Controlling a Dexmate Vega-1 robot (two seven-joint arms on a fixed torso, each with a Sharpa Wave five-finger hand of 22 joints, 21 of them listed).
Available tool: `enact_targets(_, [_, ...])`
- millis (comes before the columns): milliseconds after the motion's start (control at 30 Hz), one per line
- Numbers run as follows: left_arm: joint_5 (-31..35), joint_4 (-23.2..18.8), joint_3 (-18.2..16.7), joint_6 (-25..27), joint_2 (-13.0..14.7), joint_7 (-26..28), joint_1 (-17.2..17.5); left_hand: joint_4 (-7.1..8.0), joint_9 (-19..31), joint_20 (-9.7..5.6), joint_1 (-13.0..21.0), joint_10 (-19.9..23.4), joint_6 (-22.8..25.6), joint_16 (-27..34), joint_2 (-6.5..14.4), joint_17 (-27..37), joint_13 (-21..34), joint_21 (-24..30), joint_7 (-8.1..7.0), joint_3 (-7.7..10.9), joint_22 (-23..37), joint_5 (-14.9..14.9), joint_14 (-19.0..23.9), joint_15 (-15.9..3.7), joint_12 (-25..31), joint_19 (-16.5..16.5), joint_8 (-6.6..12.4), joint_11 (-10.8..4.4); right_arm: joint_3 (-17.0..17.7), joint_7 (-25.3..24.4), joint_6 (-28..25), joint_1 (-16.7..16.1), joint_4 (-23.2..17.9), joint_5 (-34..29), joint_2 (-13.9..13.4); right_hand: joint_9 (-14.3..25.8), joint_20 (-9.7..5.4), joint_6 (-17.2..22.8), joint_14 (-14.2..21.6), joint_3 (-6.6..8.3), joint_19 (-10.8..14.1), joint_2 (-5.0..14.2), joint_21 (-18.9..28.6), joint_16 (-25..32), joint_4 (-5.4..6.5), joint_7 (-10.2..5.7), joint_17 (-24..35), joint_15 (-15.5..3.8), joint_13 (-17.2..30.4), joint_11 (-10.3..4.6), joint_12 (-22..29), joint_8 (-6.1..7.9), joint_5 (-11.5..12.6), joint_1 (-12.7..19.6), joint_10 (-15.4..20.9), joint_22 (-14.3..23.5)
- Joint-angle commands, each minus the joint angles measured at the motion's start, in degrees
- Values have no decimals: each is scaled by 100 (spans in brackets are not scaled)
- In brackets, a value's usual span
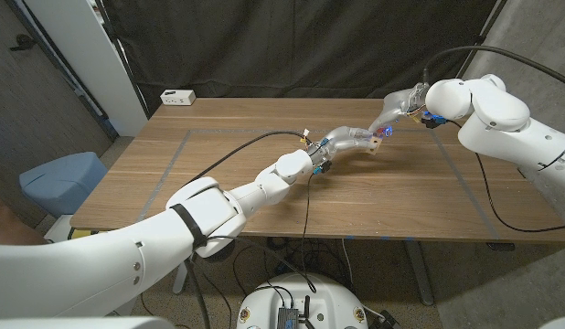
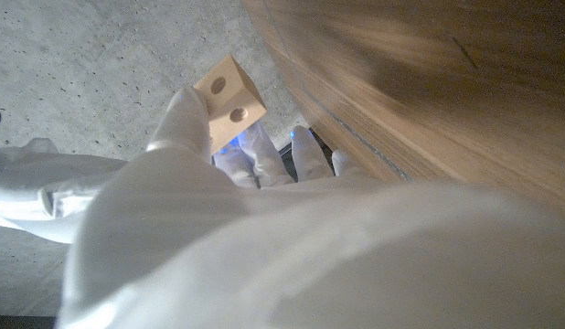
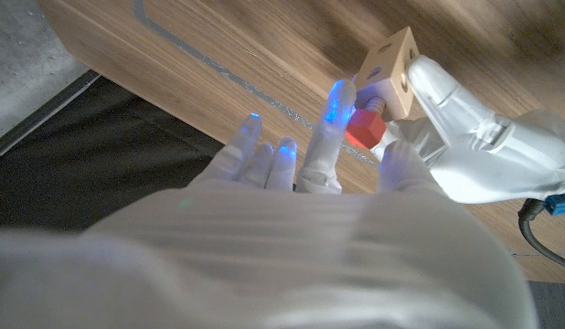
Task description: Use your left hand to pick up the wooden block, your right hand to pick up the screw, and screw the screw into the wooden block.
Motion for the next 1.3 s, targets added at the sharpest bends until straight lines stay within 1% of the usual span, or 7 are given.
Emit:
enact_targets(33, [20, -93, -15, -19, 39, 1, 53, 97, 16, 6, -11, 51, 295, -34, 145, 13, 26, 15, 87, 117, 11, 25, 60, -538, 48, 25, 59, 19, 30, 109, -69, -21, -84, -83, -28, 1, -52, -6, 54, -45, 35, -14, 0, -36, 15, 14, -2, -226, 10, 70, -25, -46, 7, -73, 27, 8])
enact_targets(267, [19, -65, -22, -19, 27, -10, 43, 98, 16, 9, -14, 53, 293, -34, 143, 12, 25, 16, 87, 117, 11, 25, 62, -520, 48, 29, 58, 20, 27, 240, -150, -9, -127, -145, -56, 8, -37, -160, 26, -131, 11, -99, -11, -74, 20, 2, -13, -211, 10, 98, -68, -177, 18, -201, 0, 8])
enact_targets(500, [1, 27, -27, 0, -12, -24, 7, 102, 16, 16, -19, 43, 283, -33, 145, 14, 22, 15, 89, 118, 11, 24, 65, -517, 42, 30, 54, 19, 13, 400, -175, 45, -97, -112, -52, 33, -2, -618, -65, -199, -80, -120, -35, -141, 4, 43, -22, -147, 14, 189, -156, -456, 48, -308, -122, 9])
enact_targets(533, [-2, 37, -28, 0, -16, -25, 2, 102, 16, 15, -19, 42, 287, -33, 144, 13, 22, 15, 93, 119, 11, 24, 68, -521, 41, 29, 55, 19, 11, 420, -169, 57, -91, -104, -50, 41, 4, -771, -76, -219, -99, -129, -35, -152, -4, 77, -24, -139, 17, 222, -186, -543, 56, -336, -179, 9])
enact_targets(700, [-8, 67, -26, 6, -26, -18, -16, 99, 16, 21, -16, 38, 285, -32, 143, 14, 21, 14, 86, 119, 11, 23, 68, -522, 40, 28, 54, 19, 24, 466, -96, 94, -55, -24, -54, 69, 40, -1243, -165, -245, -186, -116, -44, -197, -43, 106, -29, -58, 28, 286, -249, -793, 73, -365, -341, 9])
enact_targets(1000, [-28, 113, -22, 40, -43, -37, -45, 97, 16, 28, -14, 39, 273, -29, 141, 15, 21, 12, 97, 119, 11, 22, 74, -525, 40, 27, 48, 19, 153, 451, 43, 82, -31, 301, -117, 120, 107, -2082, -359, -213, -347, -114, -48, -259, -239, 106, -51, 96, 55, 371, -315, -1219, 72, -205, -744, 7])
enact_targets(1300, [-27, 144, 2, 39, -64, -35, -69, 94, 16, 27, -12, 40, 275, -34, 136, 14, 21, 13, 84, 121, 11, 22, 68, -537, 40, 32, 48, 19, 212, 477, 166, 99, -82, 512, -232, 152, 187, -2691, -568, -117, -540, -143, -58, -289, -463, 54, -67, 160, 75, 330, -338, -1526, 61, 97, -1165, 5])
